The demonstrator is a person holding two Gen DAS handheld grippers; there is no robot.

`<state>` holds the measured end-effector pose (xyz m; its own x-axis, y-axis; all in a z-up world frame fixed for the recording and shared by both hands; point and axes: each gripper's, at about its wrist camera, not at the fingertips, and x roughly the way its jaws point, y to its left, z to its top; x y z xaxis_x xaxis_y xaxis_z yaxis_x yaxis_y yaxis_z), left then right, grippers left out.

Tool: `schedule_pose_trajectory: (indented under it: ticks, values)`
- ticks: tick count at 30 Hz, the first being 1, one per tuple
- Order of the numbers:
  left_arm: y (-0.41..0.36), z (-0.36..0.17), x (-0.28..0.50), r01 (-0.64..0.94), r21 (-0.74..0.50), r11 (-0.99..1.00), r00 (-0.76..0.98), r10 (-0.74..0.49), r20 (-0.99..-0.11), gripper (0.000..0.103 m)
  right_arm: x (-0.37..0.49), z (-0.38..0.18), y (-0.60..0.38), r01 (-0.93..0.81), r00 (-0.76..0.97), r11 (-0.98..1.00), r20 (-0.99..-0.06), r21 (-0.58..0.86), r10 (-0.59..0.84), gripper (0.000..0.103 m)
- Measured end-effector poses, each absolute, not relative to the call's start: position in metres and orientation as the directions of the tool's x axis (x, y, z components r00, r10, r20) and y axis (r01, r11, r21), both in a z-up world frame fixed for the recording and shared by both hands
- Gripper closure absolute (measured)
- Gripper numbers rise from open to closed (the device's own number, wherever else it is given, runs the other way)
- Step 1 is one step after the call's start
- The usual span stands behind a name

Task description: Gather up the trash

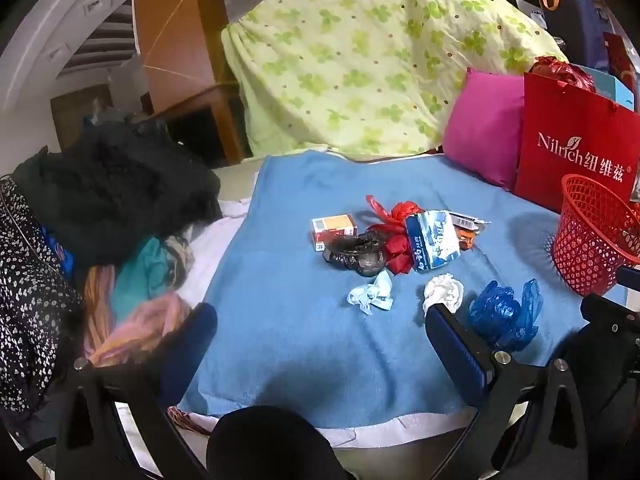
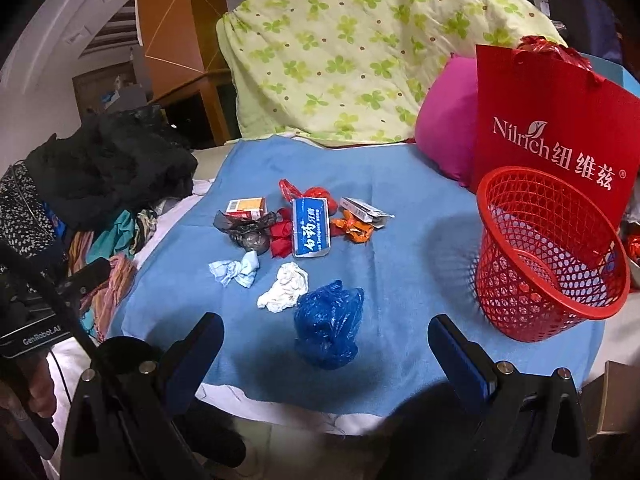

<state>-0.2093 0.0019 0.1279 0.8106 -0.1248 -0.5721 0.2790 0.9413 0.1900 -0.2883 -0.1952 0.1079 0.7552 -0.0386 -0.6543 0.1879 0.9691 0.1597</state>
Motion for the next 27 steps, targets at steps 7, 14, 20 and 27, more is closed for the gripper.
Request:
schedule_pose_trajectory:
  ticks: [7, 14, 20, 27]
  values:
    - [0.000, 0.123, -0.208, 0.286, 0.197, 0.938, 0.804, -0.123, -0.582, 0.000, -0.287, 0.103, -0.197, 0.187, 0.740, 0.968, -0.672, 0.165, -0.028, 0.000]
    - [-0.002, 0.120, -0.206, 0.292, 0.199, 0.936, 0.797, -0.123, -0.591, 0.000, -0.285, 0.100, -0.196, 0.183, 0.739, 0.970, -0.673, 0.158, -0.030, 0.000]
    - [-0.003, 0.118, -0.205, 0.294, 0.199, 0.935, 0.793, -0.123, -0.597, 0.000, -0.283, 0.098, -0.196, 0.180, 0.750, 0.969, -0.661, 0.167, -0.025, 0.000]
    - [-0.004, 0.112, -0.200, 0.301, 0.196, 0.933, 0.776, -0.120, -0.619, 0.000, -0.280, 0.091, -0.197, 0.182, 0.740, 0.966, -0.672, 0.183, -0.012, 0.000]
